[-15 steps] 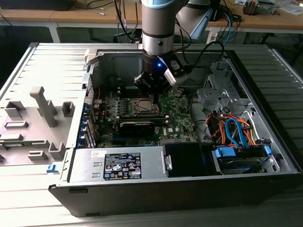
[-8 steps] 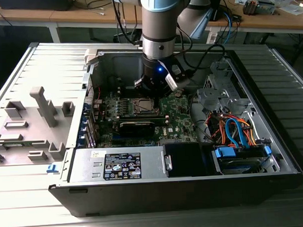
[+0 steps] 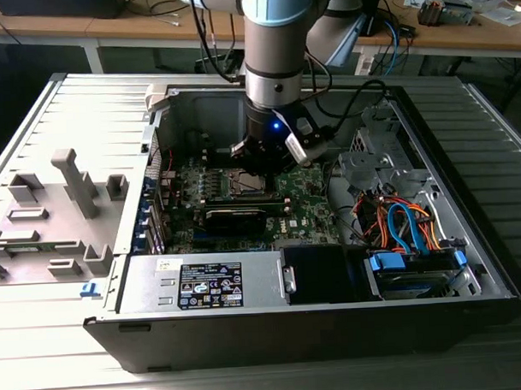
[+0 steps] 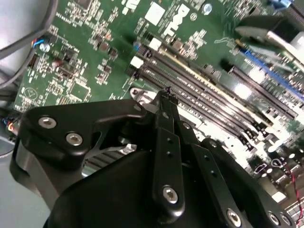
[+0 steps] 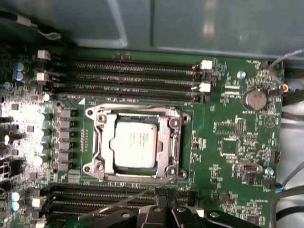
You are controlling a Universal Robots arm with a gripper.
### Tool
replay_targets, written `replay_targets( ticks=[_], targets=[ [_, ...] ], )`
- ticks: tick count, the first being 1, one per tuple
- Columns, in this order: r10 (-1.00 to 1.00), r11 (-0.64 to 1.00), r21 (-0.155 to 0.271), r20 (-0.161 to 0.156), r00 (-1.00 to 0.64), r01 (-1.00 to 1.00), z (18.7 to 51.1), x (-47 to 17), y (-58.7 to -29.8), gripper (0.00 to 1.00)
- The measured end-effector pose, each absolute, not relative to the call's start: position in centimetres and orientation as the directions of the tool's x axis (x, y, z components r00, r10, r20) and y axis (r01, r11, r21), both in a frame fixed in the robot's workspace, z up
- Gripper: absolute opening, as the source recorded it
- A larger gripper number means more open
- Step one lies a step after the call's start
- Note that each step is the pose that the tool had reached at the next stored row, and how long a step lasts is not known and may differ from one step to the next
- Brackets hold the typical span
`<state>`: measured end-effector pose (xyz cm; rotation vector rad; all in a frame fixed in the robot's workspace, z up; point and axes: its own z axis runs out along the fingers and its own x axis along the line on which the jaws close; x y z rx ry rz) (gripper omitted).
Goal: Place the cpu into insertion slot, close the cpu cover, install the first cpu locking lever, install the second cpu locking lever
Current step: 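Install the first cpu locking lever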
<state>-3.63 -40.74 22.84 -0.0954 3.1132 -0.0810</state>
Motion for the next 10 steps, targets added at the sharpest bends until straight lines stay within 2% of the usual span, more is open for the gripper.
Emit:
replay_targets(
  ticks=[10],
  targets=[
    [-0.061,0.998,-0.034,-0.026,-0.998,-0.06,22.61,-3.7,-41.34,0.11]
  ],
)
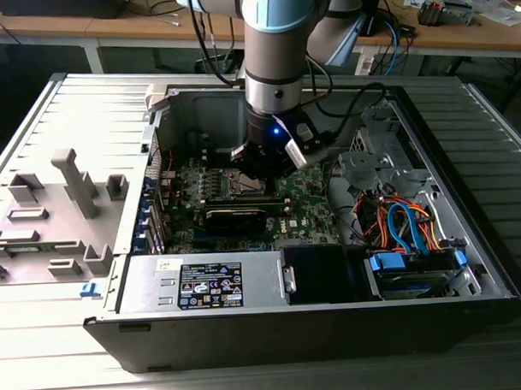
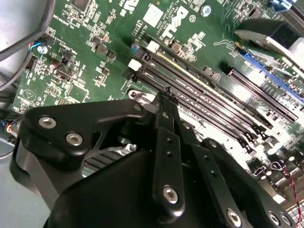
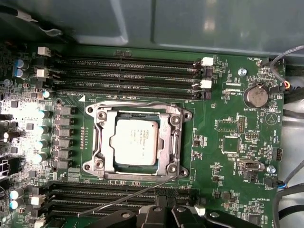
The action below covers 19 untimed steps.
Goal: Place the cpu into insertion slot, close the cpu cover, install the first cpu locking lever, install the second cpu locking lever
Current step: 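Install the first cpu locking lever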
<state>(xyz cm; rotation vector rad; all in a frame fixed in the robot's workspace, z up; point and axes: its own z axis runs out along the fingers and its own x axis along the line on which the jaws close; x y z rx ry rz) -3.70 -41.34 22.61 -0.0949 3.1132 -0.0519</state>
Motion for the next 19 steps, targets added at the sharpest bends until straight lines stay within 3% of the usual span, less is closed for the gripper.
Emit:
replay_targets(
  ticks=[9,13,19],
  targets=[
    [-0.061,0.998,-0.017,-0.027,-0.998,-0.06,22.6,-3.7,-41.8,0.11],
    [-0.062,0.995,-0.074,-0.023,-0.998,-0.06,23.0,-3.7,-40.2,0.11],
    [-0.062,0.995,-0.075,-0.023,-0.998,-0.06,23.0,-3.9,-38.5,0.11]
  ],
)
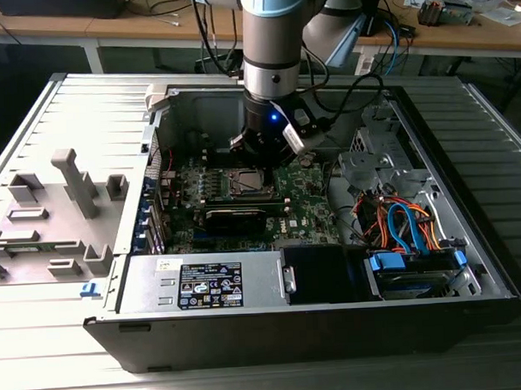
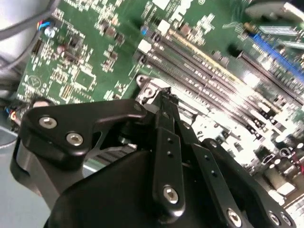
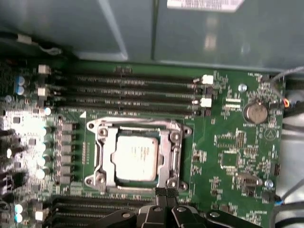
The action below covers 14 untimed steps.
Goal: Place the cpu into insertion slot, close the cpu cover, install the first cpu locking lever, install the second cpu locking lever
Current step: 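Install the first cpu locking lever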
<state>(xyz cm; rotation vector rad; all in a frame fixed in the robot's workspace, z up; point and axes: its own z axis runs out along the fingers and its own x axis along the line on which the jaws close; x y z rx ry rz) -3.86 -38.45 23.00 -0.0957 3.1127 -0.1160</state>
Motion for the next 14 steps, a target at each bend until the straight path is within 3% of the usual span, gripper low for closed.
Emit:
replay_targets(
  ticks=[14],
  targets=[
    [-0.062,0.995,-0.074,-0.023,-0.998,-0.061,23.0,-4.2,-37.1,0.11]
  ],
)
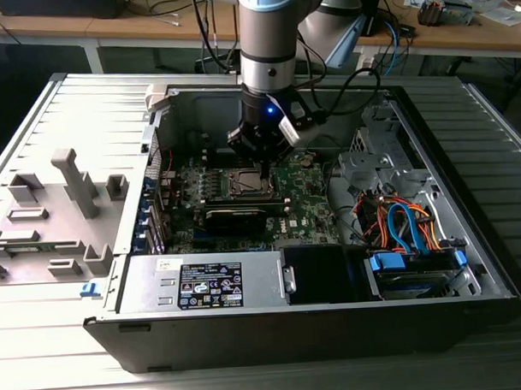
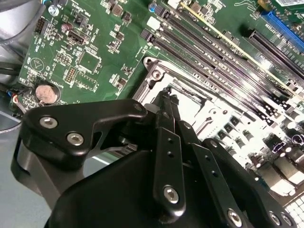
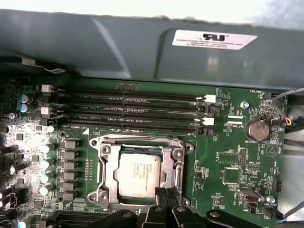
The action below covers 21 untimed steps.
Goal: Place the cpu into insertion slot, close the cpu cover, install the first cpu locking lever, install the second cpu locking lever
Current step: 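Install the first cpu locking lever, then install the second cpu locking lever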
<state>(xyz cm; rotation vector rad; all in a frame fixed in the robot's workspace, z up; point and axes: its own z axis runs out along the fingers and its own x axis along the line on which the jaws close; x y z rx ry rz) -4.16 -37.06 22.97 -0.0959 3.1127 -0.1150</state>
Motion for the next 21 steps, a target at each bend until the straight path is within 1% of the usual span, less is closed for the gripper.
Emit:
replay_targets(
  ticks=[15,21],
  targets=[
    [-0.062,0.995,-0.074,-0.023,-0.998,-0.06,23.0,-4.2,-37.0,0.11],
    [-0.062,0.995,-0.074,-0.023,-0.998,-0.06,23.0,-4.2,-38.3,0.11]
  ],
)
